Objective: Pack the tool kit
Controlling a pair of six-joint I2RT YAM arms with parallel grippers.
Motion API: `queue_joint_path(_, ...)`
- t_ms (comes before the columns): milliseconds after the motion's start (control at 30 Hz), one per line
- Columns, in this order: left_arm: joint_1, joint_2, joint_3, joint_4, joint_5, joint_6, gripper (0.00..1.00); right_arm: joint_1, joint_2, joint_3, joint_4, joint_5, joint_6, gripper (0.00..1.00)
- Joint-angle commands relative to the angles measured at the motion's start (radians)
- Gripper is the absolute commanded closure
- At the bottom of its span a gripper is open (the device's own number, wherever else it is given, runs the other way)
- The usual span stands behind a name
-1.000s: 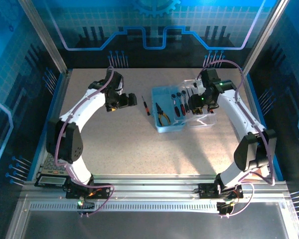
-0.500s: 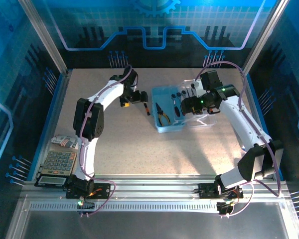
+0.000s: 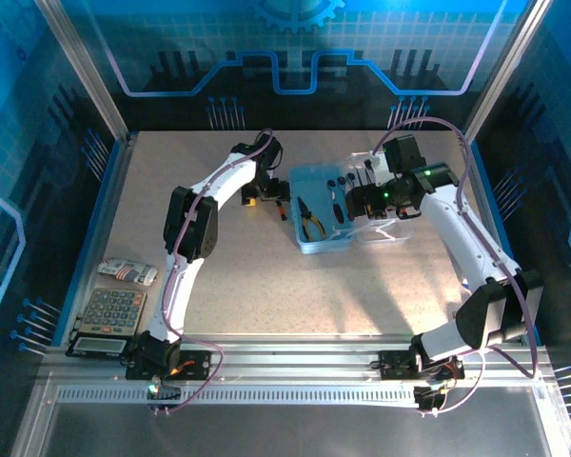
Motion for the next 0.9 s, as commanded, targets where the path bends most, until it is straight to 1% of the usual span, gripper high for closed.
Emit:
queue_joint_path(0, -0.010, 0.037, 0.054, -0.085, -0.068, 0.019, 0.12, 0.010, -0.029, -0.015, 0.003, -0.017, 0.000, 0.00)
queue_joint_path(100, -0.019, 0.063, 0.085, -0.118, -0.101, 0.032, 0.15, 0.009, -0.029, -0.015, 0.005, -0.019, -0.001, 0.00)
queue_joint_path(167, -0.021, 0.076, 0.100, -0.139, -0.116, 0.043, 0.21, 0.010, -0.028, -0.016, 0.006, -0.018, -0.004, 0.00)
queue_joint_path(367, -0.022, 0.060, 0.054, -0.143, -0.132, 0.061, 0.46, 0.008, -0.027, -0.012, 0.013, -0.024, -0.005, 0.00)
queue_joint_path(600, -0.020, 0.021, -0.016, -0.122, -0.124, 0.068, 0.74, 0.010, -0.020, -0.002, 0.014, -0.038, -0.003, 0.00)
queue_joint_path(767, -0.017, -0.024, -0.070, -0.104, -0.111, 0.073, 1.00, 0.010, -0.028, 0.000, 0.013, -0.048, -0.004, 0.00)
queue_joint_path(867, -0.014, -0.065, -0.102, -0.095, -0.101, 0.073, 1.00, 0.012, -0.034, 0.000, 0.016, -0.072, -0.003, 0.00)
